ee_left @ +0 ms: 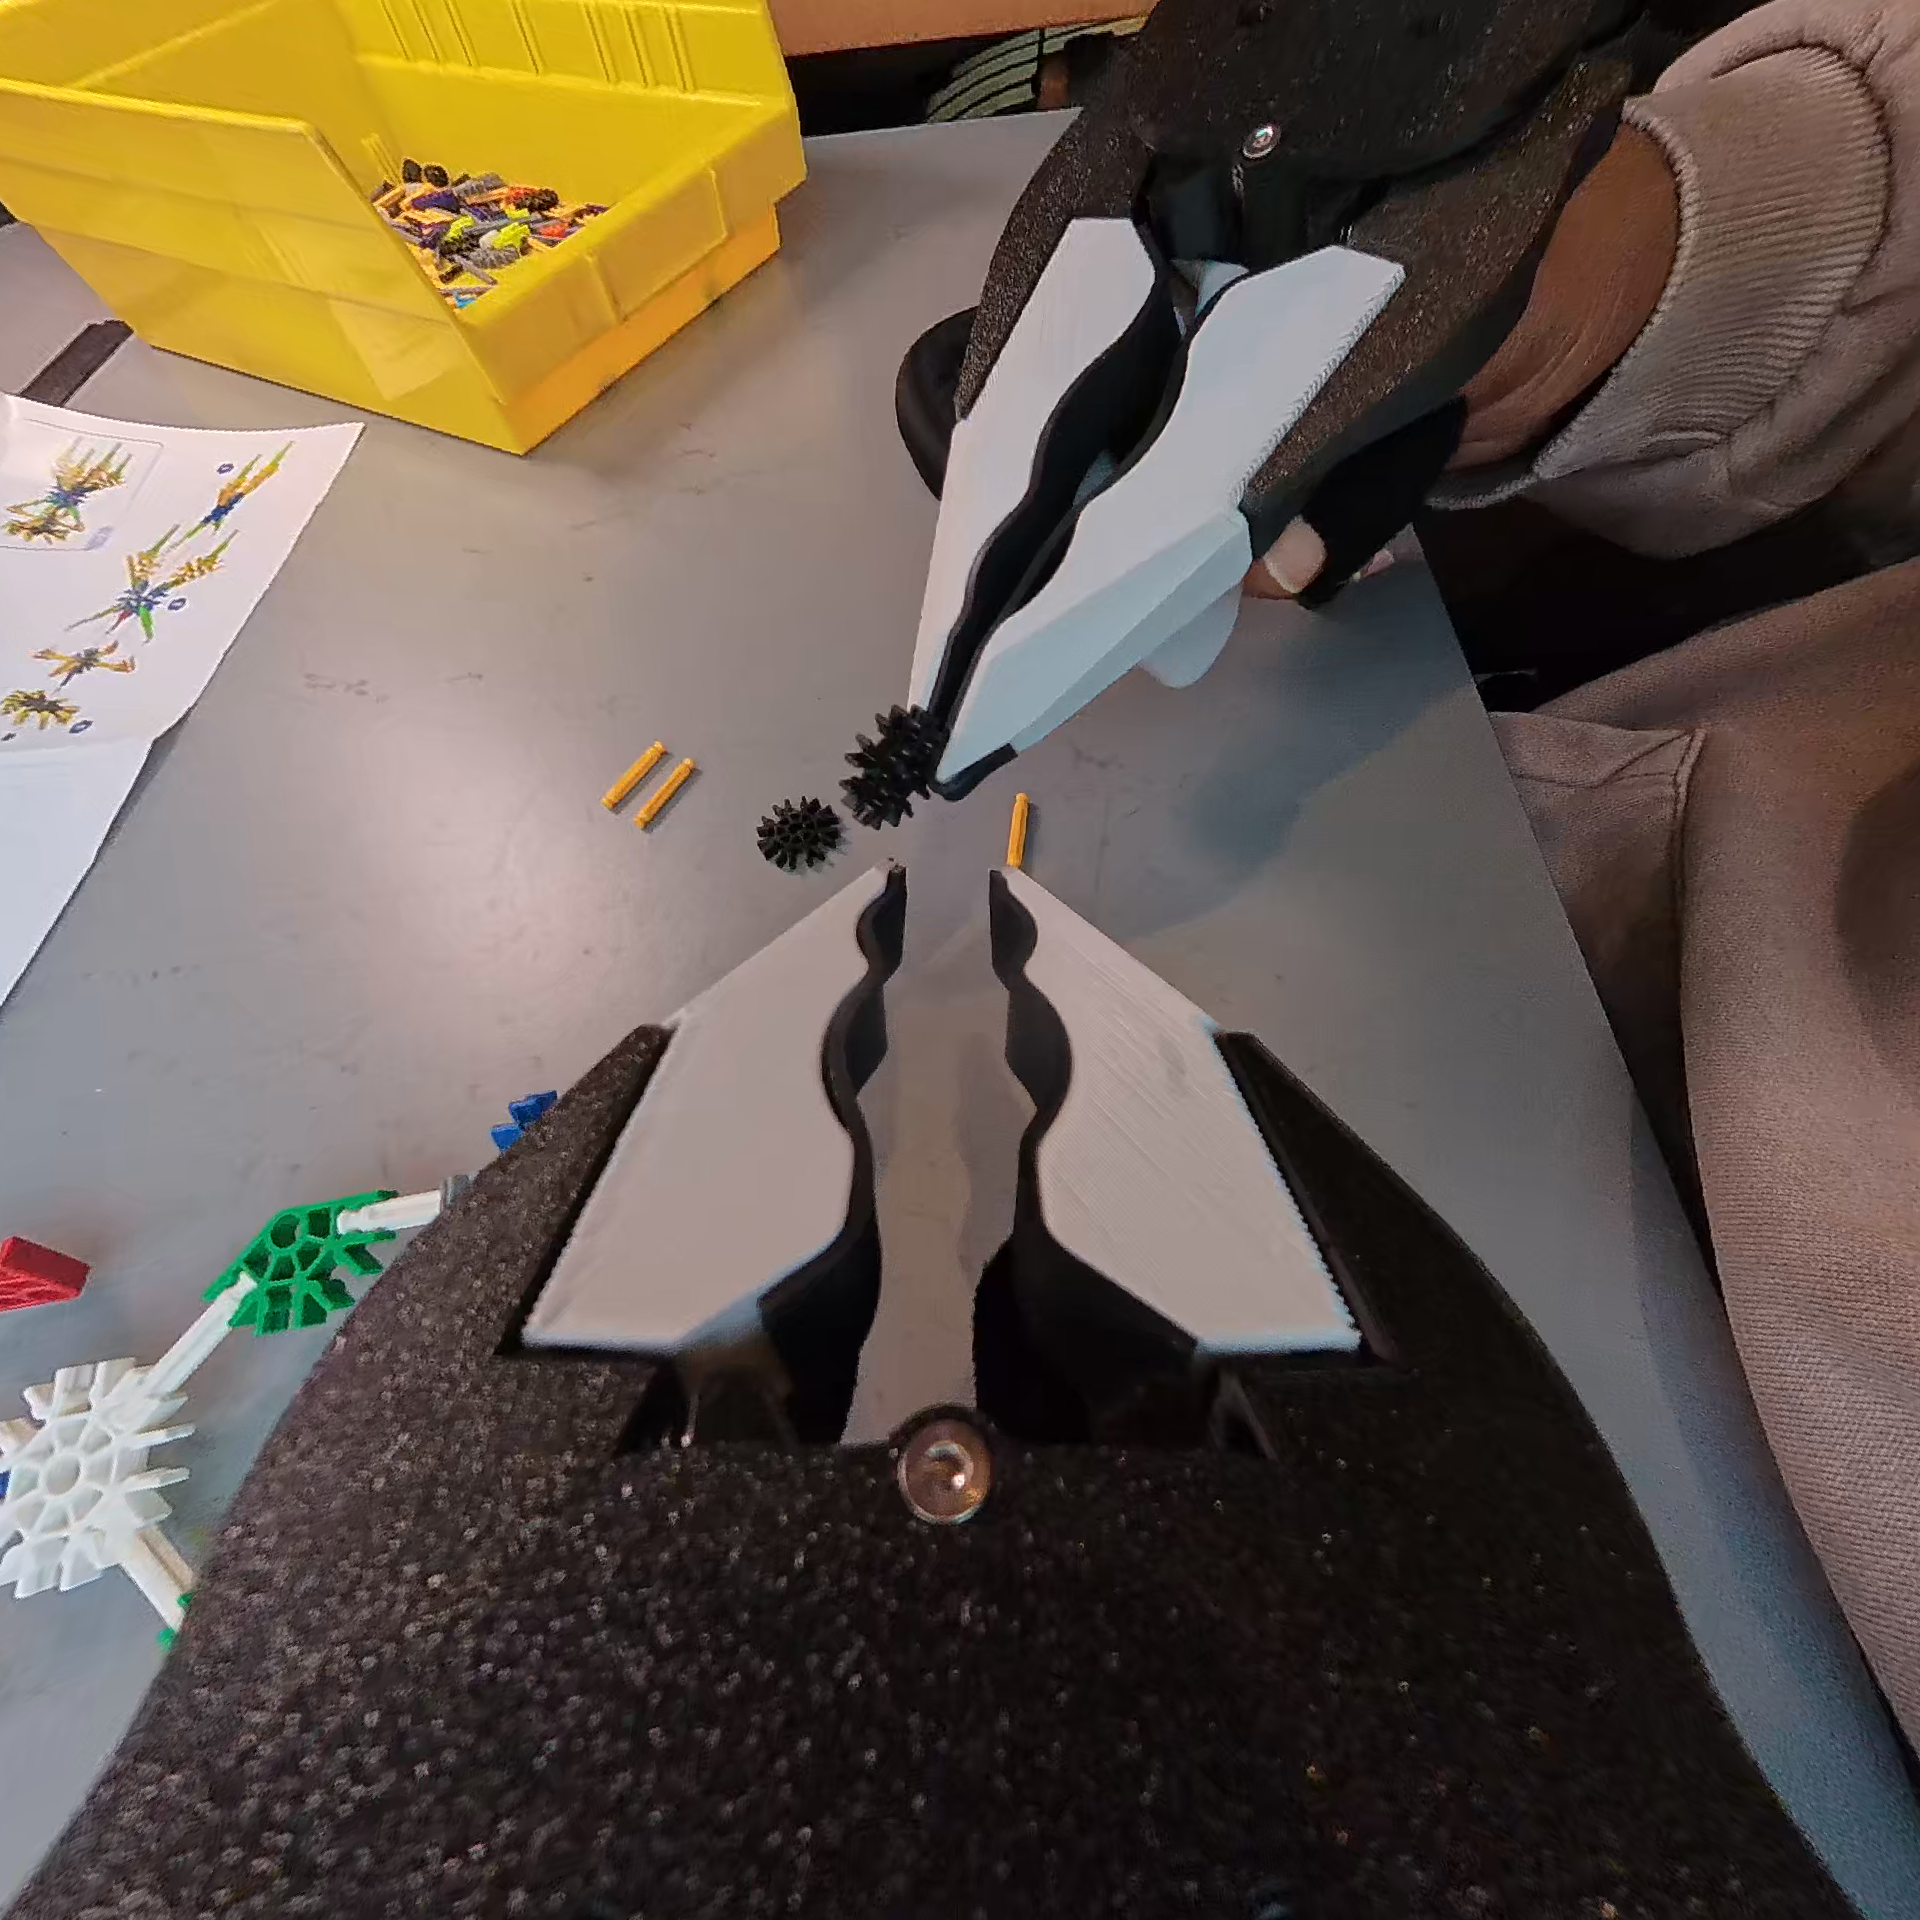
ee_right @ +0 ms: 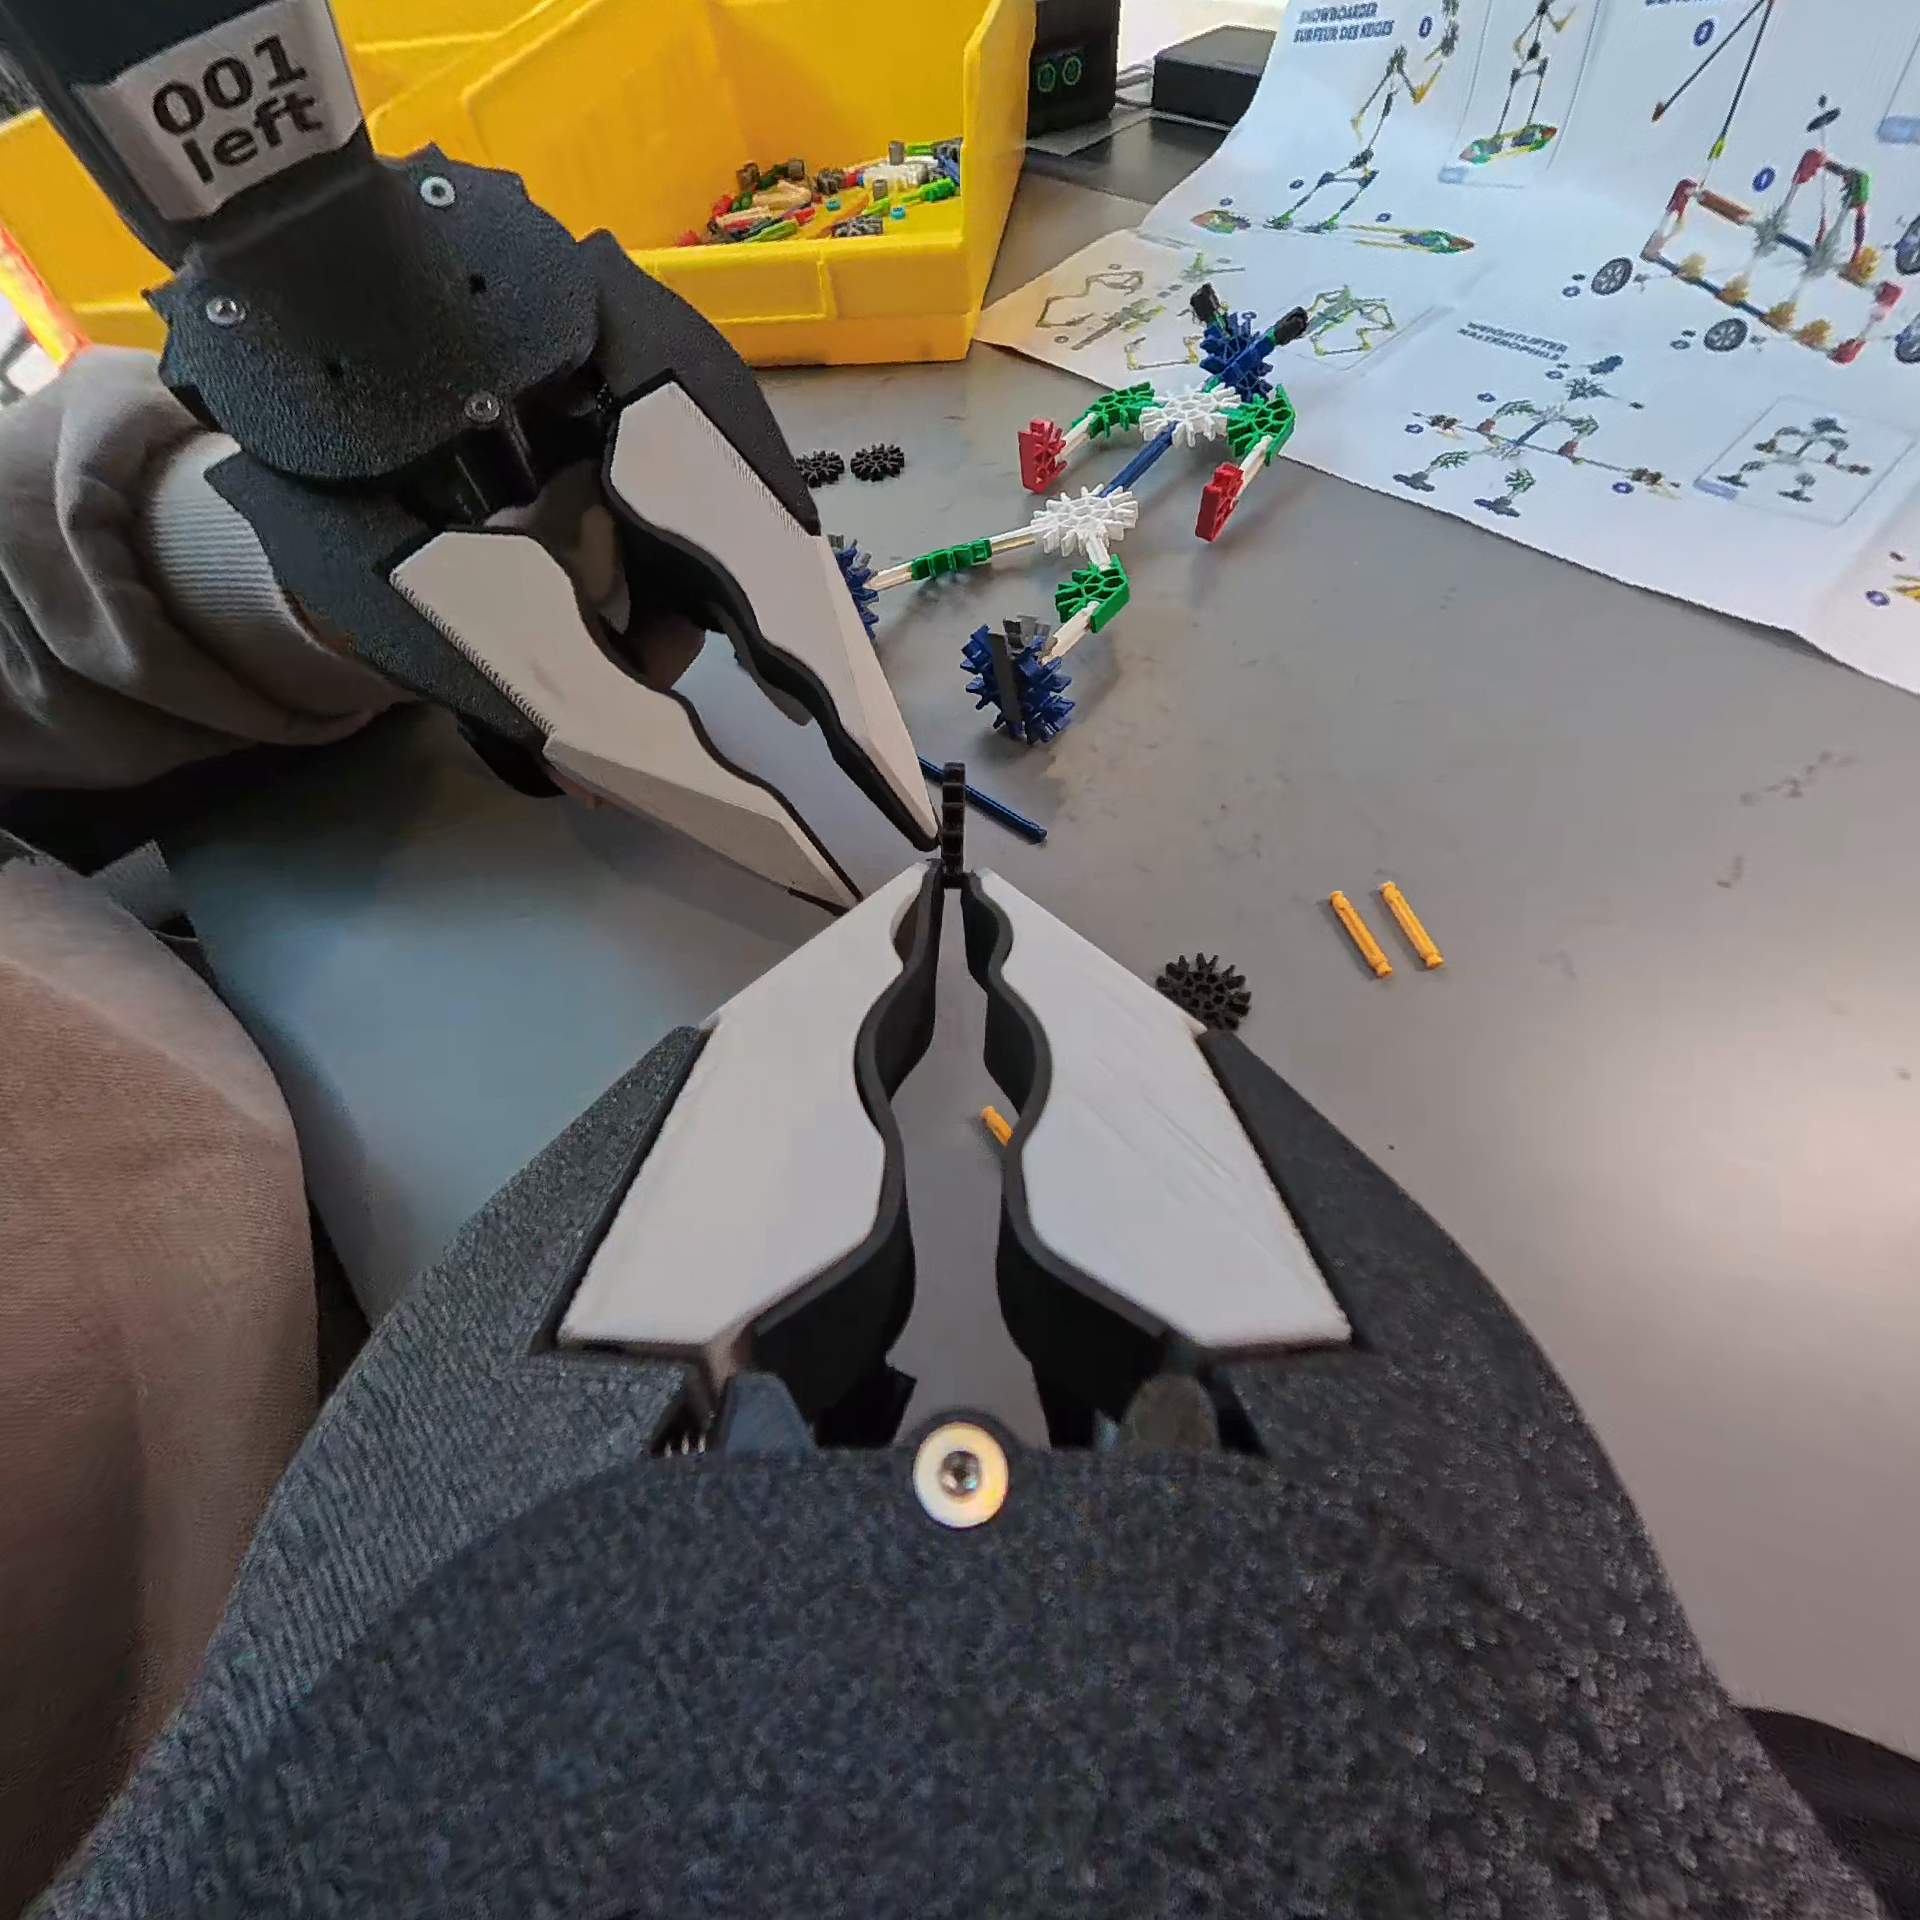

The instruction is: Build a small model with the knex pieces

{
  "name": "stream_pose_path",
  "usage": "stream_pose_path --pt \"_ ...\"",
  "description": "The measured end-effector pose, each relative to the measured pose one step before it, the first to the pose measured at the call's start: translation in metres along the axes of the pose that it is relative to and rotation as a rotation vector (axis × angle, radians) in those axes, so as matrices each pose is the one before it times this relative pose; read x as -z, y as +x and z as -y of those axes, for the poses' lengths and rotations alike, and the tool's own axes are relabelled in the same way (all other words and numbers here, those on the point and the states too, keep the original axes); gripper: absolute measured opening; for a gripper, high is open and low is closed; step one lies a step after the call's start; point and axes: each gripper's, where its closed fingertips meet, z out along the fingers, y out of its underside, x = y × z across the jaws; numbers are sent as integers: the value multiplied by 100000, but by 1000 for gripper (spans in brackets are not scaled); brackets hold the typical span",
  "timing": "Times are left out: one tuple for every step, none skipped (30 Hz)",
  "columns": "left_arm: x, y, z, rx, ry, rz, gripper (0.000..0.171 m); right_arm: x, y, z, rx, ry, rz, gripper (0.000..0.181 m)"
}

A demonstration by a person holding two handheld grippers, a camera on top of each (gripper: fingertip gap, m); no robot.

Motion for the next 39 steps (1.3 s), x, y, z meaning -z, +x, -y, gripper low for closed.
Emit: stream_pose_path --pt "-33 8 -32 -467 -243 388 15 -81 -31 64 -2751 334 244 2" --pt "-24 19 -12 -505 -122 304 16 -98 -86 27 -2120 163 441 2" --pt "-21 50 29 -333 90 10 16 -111 -139 -32 -1425 -244 566 2" --pt "-28 75 17 41 87 -229 16 -112 -157 -43 -438 -369 368 2" --pt "-29 28 -24 236 -151 -158 17 -68 -66 4 624 -85 -453 2" --pt "-35 23 -55 332 -119 -293 18 -22 -56 41 1424 87 -404 2" --pt "-22 35 -21 746 229 -644 18 -18 21 0 1162 -89 -623 2" --pt "-1 47 29 1231 413 -954 19 2 38 -13 674 -139 -387 2" --pt "25 53 51 1750 662 -1303 20 15 3 16 303 134 7 2" --pt "72 62 107 2521 1064 -1834 20 45 74 45 398 307 -288 2" --pt "131 20 219 3703 1707 -2119 20 51 168 10 1040 50 -1012 2" --pt "192 -33 333 4859 2442 -2305 20 86 213 26 1784 176 -1355 2" --pt "233 -44 416 5626 2898 -2445 20 88 93 31 2097 264 -824 2" --pt "244 -72 445 5926 2996 -2141 20 68 27 2 1629 85 -675 2" --pt "209 -69 445 5471 2958 -1810 20 32 69 -12 1237 -30 -1147 2" --pt "171 -57 394 4805 2657 -1338 20 -6 16 -10 1402 8 -1082 2" --pt "98 -82 298 4254 2061 -782 20 -29 -38 22 1547 60 -1095 2" --pt "29 -188 150 3862 1327 241 20 -50 -38 87 1708 282 -1399 2" --pt "-20 -237 39 3291 828 718 20 -84 -110 84 1764 215 -1281 2" --pt "-20 -119 56 2657 915 149 20 -130 -145 49 1472 -99 -1351 2" --pt "-28 -26 53 2408 831 -280 20 -154 -106 16 1157 -280 -1711 2" --pt "-32 -10 -3 1865 308 -201 20 -150 -124 40 1757 -287 -1593 2" --pt "-36 -117 -101 867 -470 614 20 -87 19 117 1208 275 -2372 2" --pt "-27 -184 -122 -12 -638 1396 18 -78 -21 139 427 434 -1641 2" --pt "11 -140 -20 -213 -60 1329 18 -92 34 -37 -15 -508 -1553 2" --pt "15 -57 14 87 75 783 18 -66 32 -6 44 -384 -1303 2" --pt "22 -39 9 294 35 424 18 -37 -2 4 -52 -290 -1112 2" --pt "8 -30 -13 583 57 111 17 -41 -30 -29 254 -373 -1023 2" --pt "-10 -29 -55 693 -222 -90 17 -37 -65 -96 1129 -851 -944 2" --pt "-23 -30 -115 415 -596 -265 17 -41 -108 -142 1798 -1043 -662 3" --pt "-28 23 -126 8 -788 -661 17 0 -179 -141 1937 -832 114 3" --pt "-23 108 -146 -562 -1158 -1260 15 49 -291 -85 1445 -341 1252 4" --pt "-27 179 -229 -1434 -1948 -1858 14 98 -410 -139 1092 -513 2604 4" --pt "2 245 -344 -2340 -2891 -2370 14 150 -396 -178 1366 -300 3191 4" --pt "16 261 -384 -3114 -3191 -2343 14 189 -394 -166 1142 175 3421 4" --pt "19 277 -310 -3823 -2464 -1650 12 211 -288 -193 462 118 2874 4" --pt "-40 274 -239 -4467 -1806 -659 10 189 -62 -310 -136 -1058 1596 4" --pt "-123 229 -284 -4384 -2151 7 6 147 -18 -350 127 -1317 1458 4" --pt "-204 241 -316 -3523 -2222 -199 5 90 -100 -378 336 -1526 1607 4"
